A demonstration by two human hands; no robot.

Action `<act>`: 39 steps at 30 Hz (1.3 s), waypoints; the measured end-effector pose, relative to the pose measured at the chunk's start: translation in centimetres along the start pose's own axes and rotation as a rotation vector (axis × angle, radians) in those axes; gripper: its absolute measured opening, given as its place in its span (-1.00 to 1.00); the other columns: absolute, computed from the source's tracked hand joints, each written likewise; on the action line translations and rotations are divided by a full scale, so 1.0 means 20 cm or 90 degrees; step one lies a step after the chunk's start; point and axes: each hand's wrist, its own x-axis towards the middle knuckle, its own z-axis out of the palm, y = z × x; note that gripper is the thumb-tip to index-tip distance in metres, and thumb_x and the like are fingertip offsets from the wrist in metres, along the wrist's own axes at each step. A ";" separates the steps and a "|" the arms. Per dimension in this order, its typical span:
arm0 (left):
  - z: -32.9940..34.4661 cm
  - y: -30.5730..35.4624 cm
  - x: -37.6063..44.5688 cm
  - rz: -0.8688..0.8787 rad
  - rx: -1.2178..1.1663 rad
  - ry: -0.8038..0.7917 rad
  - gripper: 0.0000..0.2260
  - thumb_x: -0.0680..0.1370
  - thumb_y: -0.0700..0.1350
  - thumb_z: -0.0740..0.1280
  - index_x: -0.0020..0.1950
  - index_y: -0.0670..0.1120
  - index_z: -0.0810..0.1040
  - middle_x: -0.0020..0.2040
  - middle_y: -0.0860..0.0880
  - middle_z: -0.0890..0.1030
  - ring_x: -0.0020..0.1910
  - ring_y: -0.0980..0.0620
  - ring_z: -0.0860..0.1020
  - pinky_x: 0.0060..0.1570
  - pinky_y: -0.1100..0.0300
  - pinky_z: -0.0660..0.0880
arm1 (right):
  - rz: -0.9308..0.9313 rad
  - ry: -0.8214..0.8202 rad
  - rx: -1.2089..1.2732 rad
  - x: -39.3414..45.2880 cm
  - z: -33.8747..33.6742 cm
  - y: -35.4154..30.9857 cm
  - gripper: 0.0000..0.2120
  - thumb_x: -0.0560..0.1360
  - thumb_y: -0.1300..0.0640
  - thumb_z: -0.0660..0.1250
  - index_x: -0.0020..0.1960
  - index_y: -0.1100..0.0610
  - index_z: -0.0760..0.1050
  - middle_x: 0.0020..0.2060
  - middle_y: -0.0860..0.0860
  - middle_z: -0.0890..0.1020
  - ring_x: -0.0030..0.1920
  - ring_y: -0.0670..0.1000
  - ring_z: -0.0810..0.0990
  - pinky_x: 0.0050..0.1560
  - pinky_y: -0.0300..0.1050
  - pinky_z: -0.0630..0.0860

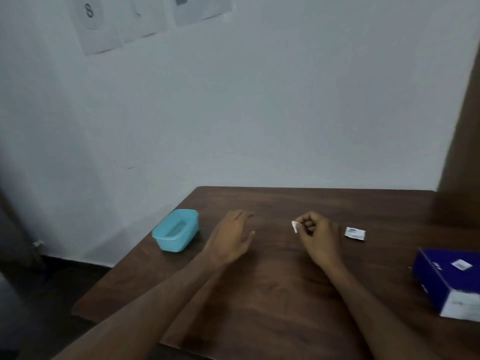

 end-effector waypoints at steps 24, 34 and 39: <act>0.73 0.77 0.58 0.024 -0.038 -0.109 -0.57 0.66 0.34 0.16 0.46 0.25 0.52 0.48 0.01 0.44 0.45 -0.11 0.35 0.34 -0.10 0.32 | 0.212 0.476 0.093 0.19 -0.25 0.26 -0.97 0.56 0.14 0.51 -0.06 0.05 0.68 -0.19 -0.11 0.72 -0.22 -0.23 0.65 -0.25 -0.45 0.47; 0.70 0.71 0.56 0.014 -0.145 -0.066 -0.78 0.61 0.16 0.35 0.19 0.10 0.60 0.17 0.07 0.57 0.26 -0.03 0.47 0.19 0.00 0.43 | 0.276 0.421 0.189 0.23 -0.19 0.32 -0.88 0.42 -0.12 0.49 -0.10 -0.10 0.67 -0.20 -0.03 0.77 -0.15 0.08 0.76 -0.04 0.27 0.72; 0.57 0.57 0.51 -0.021 -0.372 0.007 -0.96 0.59 -0.06 0.48 0.01 0.03 0.65 -0.08 0.15 0.71 -0.14 0.30 0.64 -0.12 0.44 0.46 | 0.270 0.344 0.126 0.19 -0.18 0.27 -0.92 0.49 -0.04 0.53 -0.12 -0.08 0.66 -0.22 -0.07 0.76 -0.17 0.01 0.75 -0.05 0.23 0.72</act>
